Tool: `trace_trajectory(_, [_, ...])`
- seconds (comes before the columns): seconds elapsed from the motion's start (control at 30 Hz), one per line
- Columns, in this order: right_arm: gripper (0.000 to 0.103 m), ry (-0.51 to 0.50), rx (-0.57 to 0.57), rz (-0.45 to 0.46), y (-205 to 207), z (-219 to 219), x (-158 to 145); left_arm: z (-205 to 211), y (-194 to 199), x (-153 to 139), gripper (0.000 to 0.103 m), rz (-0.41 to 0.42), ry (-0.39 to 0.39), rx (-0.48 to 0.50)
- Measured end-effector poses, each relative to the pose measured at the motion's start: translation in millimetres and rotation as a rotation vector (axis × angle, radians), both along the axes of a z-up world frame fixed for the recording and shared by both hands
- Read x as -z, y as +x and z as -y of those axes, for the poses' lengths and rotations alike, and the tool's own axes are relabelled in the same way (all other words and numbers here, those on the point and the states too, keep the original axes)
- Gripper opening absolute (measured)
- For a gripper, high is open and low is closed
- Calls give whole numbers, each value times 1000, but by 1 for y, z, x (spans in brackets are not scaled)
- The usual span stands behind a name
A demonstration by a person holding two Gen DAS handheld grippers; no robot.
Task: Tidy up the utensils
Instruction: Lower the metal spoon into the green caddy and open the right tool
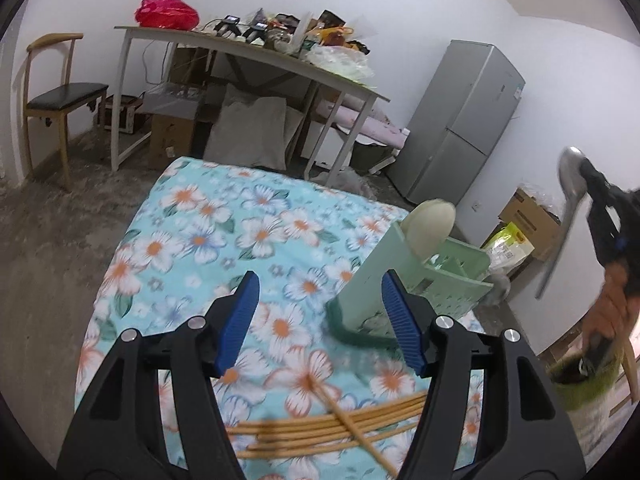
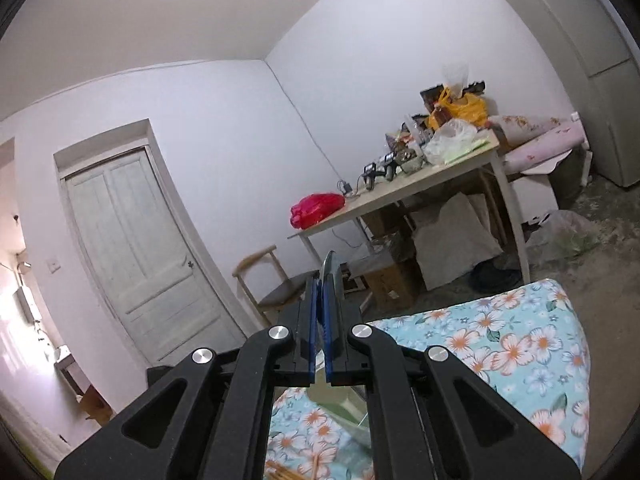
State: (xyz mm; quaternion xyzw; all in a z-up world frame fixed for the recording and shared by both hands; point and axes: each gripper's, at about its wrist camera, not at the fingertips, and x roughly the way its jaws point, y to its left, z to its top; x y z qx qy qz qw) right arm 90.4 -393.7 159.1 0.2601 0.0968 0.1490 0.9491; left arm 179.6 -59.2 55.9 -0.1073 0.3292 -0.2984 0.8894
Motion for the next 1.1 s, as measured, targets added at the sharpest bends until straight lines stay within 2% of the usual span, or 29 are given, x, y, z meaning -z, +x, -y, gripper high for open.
trace_trajectory(0.17, [3,35,-40,-19,31,12,21,-10,-4,6,60,-9,16,-23])
trace_trajectory(0.47, [3,89,-148,11,72,31,54,-15,-2,14,60,-36,35,-56])
trace_trajectory(0.6, [5,118,-209,-22,81,38,77,-13,-1,16,60,-43,41,-59])
trace_trajectory(0.8, [7,150,-194,-46,75,48,89,-10,0,17,60,-47,44,-58])
trace_trajectory(1.03, [7,156,-146,-47,54,55,80,-11,-1,17,61,-57,33,-66])
trace_trajectory(1.1, [12,144,-119,-44,39,55,74,-13,-2,18,62,-61,27,-68])
